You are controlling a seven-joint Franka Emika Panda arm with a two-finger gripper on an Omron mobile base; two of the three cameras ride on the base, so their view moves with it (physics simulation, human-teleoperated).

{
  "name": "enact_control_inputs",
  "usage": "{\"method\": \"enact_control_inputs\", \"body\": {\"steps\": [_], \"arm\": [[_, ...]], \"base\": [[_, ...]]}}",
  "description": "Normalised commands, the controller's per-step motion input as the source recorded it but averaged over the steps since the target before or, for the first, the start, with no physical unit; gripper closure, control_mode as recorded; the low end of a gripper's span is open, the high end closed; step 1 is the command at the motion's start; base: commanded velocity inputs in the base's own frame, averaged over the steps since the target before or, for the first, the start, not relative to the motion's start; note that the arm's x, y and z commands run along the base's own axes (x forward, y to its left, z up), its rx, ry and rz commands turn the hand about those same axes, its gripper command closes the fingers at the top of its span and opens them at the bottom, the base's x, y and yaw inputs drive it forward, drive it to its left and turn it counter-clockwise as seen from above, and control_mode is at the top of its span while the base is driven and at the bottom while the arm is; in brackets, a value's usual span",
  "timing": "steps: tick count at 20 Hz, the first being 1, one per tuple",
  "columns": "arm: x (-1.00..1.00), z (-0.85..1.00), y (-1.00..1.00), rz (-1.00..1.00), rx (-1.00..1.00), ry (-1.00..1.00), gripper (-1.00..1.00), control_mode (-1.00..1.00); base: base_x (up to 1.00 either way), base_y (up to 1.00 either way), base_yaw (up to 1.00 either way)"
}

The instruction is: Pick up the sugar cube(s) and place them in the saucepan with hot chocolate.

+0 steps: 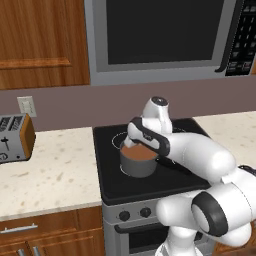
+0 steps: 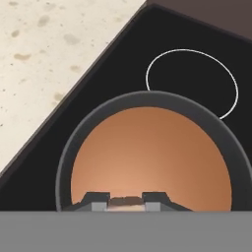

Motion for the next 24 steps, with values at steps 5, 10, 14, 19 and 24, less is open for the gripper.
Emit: {"method": "enact_control_inputs", "body": {"steps": [5, 10, 14, 19, 24], "arm": [[0.02, -0.21, 0.0, 0.0, 0.0, 0.0, 1.0, -1.0], [0.06, -0.18, 0.0, 0.0, 0.0, 0.0, 1.0, -1.0], [0.03, -0.07, 0.0, 0.0, 0.0, 0.0, 1.0, -1.0], [0.03, 0.0, -0.05, 0.0, 0.0, 0.0, 1.0, -1.0], [0.0, 0.0, -0.32, 0.0, 0.0, 0.0, 1.0, -1.0]], "base": [[0.0, 0.0, 0.0], [0.0, 0.0, 0.0], [0.0, 0.0, 0.0], [0.0, 0.0, 0.0], [0.0, 0.0, 0.0]]}}
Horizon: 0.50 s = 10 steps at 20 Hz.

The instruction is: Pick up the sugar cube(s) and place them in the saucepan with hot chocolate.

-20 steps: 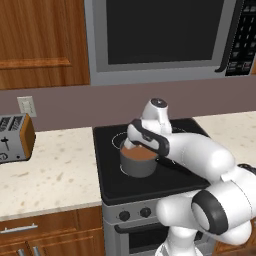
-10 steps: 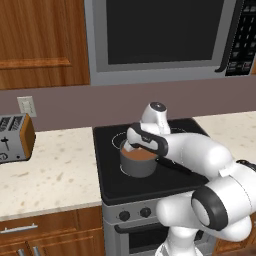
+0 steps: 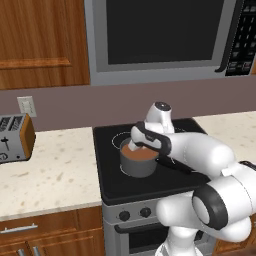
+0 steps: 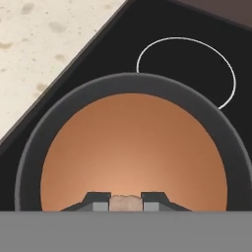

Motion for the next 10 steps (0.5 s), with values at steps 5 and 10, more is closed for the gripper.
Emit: {"method": "enact_control_inputs", "body": {"steps": [5, 10], "arm": [[0.0, 0.0, -0.23, 0.0, 0.0, 0.0, 1.0, -1.0], [0.08, 0.0, -0.06, 0.0, 0.0, 0.0, 1.0, -1.0]], "base": [[0.0, 0.0, 0.0], [0.0, 0.0, 0.0]]}}
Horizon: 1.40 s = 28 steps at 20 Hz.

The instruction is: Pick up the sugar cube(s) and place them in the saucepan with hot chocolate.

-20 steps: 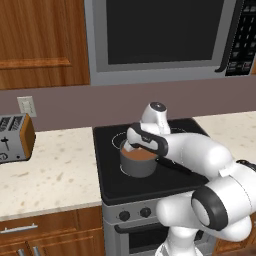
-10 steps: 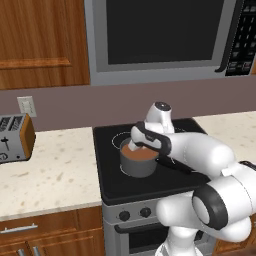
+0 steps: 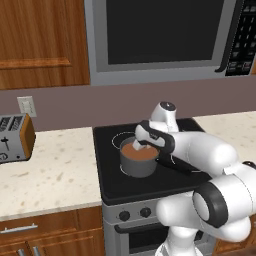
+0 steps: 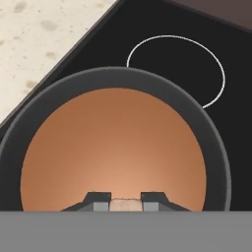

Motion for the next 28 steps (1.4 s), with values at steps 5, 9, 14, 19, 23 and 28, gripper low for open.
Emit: {"method": "enact_control_inputs", "body": {"steps": [5, 9, 14, 19, 23, 28], "arm": [[0.12, 0.0, 0.02, 0.0, 0.0, 0.03, 1.0, -1.0], [0.08, 0.0, 0.0, 0.0, 0.0, 0.03, 1.0, -1.0], [0.0, -0.04, 0.01, 0.0, 0.0, 0.0, 1.0, -1.0], [0.0, 0.0, 0.0, 0.0, 0.0, 0.0, -1.0, -1.0], [0.0, 0.0, 0.0, 0.0, 0.0, 0.0, -1.0, -1.0], [0.0, 0.0, 0.0, 0.0, 0.0, 0.0, -1.0, -1.0]], "base": [[0.0, 0.0, 0.0], [0.0, 0.0, 0.0], [0.0, 0.0, 0.0], [0.0, 0.0, 0.0], [0.0, 0.0, 0.0], [0.0, 0.0, 0.0]]}}
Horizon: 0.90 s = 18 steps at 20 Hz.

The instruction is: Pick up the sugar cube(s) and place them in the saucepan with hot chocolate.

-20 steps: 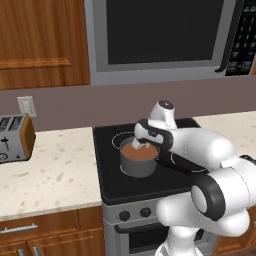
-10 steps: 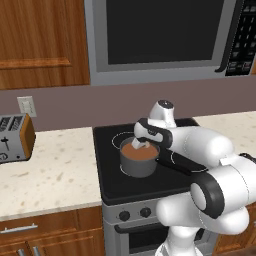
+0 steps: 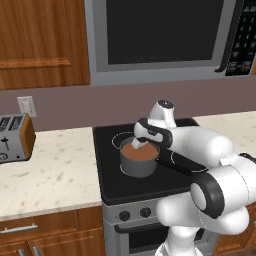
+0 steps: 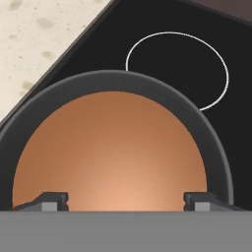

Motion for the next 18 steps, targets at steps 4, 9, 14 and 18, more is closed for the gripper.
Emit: {"method": "enact_control_inputs", "body": {"steps": [4, 9, 14, 18], "arm": [[-0.02, 0.01, 0.0, 0.0, 0.0, -0.01, -1.0, -1.0], [-0.09, 0.1, 0.0, 0.0, 0.0, -0.04, -1.0, -1.0], [-0.1, 0.23, 0.0, 0.0, 0.0, -0.07, -1.0, -1.0], [-0.12, 0.11, 0.05, 0.0, 0.0, -0.05, -1.0, -1.0]], "base": [[0.0, 0.0, 0.0], [0.0, 0.0, 0.0], [0.0, 0.0, 0.0], [0.0, 0.0, 0.0]]}}
